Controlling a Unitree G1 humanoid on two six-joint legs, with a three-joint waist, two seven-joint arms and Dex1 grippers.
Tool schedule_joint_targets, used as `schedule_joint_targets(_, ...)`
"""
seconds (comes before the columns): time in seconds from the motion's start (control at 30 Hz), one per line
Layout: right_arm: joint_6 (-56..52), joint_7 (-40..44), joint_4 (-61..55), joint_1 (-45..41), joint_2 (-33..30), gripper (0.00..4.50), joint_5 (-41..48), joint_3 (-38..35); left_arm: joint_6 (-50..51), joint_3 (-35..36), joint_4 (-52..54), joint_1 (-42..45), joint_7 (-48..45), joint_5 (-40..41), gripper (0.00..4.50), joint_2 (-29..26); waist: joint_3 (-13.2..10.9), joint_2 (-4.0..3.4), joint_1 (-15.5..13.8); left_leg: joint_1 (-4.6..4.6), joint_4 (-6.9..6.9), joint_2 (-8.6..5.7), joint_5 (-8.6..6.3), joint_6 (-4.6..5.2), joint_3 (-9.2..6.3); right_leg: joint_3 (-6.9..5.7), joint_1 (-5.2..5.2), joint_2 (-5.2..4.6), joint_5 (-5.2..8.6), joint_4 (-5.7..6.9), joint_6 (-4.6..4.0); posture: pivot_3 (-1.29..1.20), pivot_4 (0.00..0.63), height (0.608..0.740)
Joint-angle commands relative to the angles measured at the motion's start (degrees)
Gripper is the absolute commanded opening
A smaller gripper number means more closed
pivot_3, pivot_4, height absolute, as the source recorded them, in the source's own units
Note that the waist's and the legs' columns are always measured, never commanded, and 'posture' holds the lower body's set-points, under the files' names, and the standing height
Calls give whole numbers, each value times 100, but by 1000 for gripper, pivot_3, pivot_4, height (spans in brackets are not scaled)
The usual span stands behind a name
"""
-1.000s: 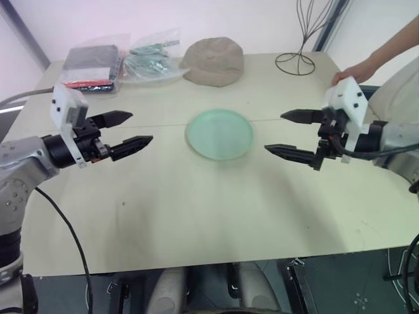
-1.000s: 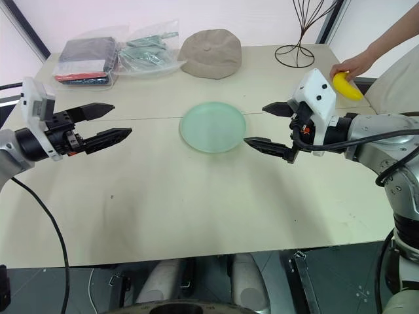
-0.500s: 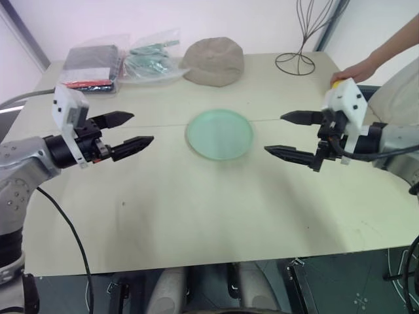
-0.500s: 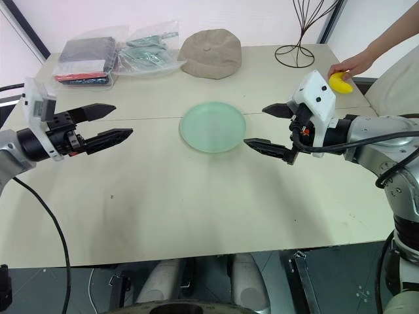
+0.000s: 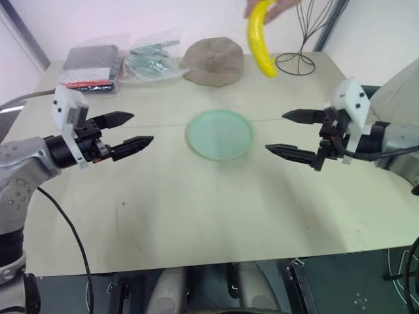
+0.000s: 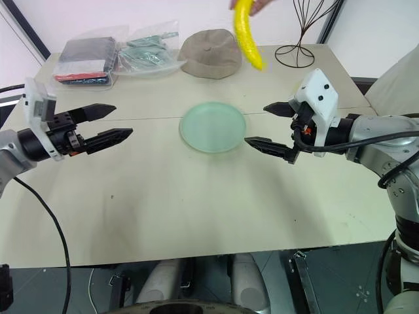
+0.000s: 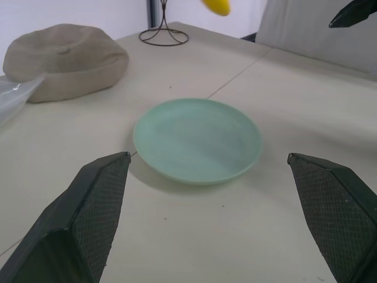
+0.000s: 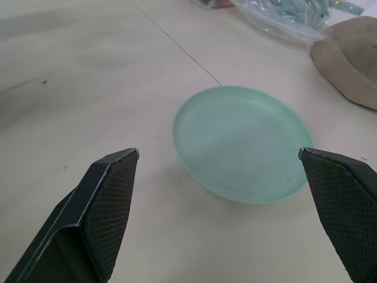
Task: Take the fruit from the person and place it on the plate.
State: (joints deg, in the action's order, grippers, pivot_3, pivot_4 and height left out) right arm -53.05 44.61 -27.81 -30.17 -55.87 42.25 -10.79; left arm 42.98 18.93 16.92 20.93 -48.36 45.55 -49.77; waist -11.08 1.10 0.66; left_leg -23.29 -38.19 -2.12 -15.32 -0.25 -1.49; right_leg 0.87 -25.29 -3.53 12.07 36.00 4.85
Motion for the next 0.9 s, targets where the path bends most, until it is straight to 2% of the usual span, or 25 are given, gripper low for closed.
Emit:
schedule_joint_targets(0.03, 72, -75, -67, -212, -20, 4454, 25, -164, -147, 57, 60, 132, -2, -29, 4500, -14, 0, 0, 1, 0, 0, 0, 0, 0, 0, 0, 0, 0, 0, 0, 0, 0, 150, 740)
schedule_joint_targets(0.17, 138, -261, 38, -430, 166, 4454, -31, -87, -162, 29, 44, 175, 26, -54, 4500, 26, 0, 0, 2, 0, 0, 0, 0, 0, 0, 0, 0, 0, 0, 0, 0, 0, 150, 740)
schedule_joint_targets(0.4, -159, -1175, 589, -1533, 1108, 4454, -49, 90, -184, -41, 38, 235, 42, -105, 4500, 88, 0, 0, 10, 3, -2, 0, 1, -1, 0, 2, -2, 2, 0, 8, 0, 0, 150, 740)
schedule_joint_targets(0.53, -501, -1530, 661, -1948, 1667, 4454, 285, 52, -186, -48, 55, 236, 53, -118, 4500, 109, 1, 1, 9, 1, -2, 0, 1, -1, 0, 2, -3, -1, -1, 8, 0, 0, 150, 740)
schedule_joint_targets(0.67, -769, -1809, 595, -2070, 2077, 4454, 460, 135, -174, -20, 105, 196, 107, -109, 4500, 118, 1, 1, 10, 0, -1, -1, 1, -1, -2, 3, -3, -2, -1, 9, 0, 0, 150, 740)
schedule_joint_targets(0.9, -853, -2000, 593, -2041, 2307, 4454, 414, 288, -155, 21, 169, 137, 187, -87, 4500, 114, 1, 1, 14, 1, -1, -2, 1, -1, -2, 2, -3, -2, -1, 9, 1, 0, 150, 740)
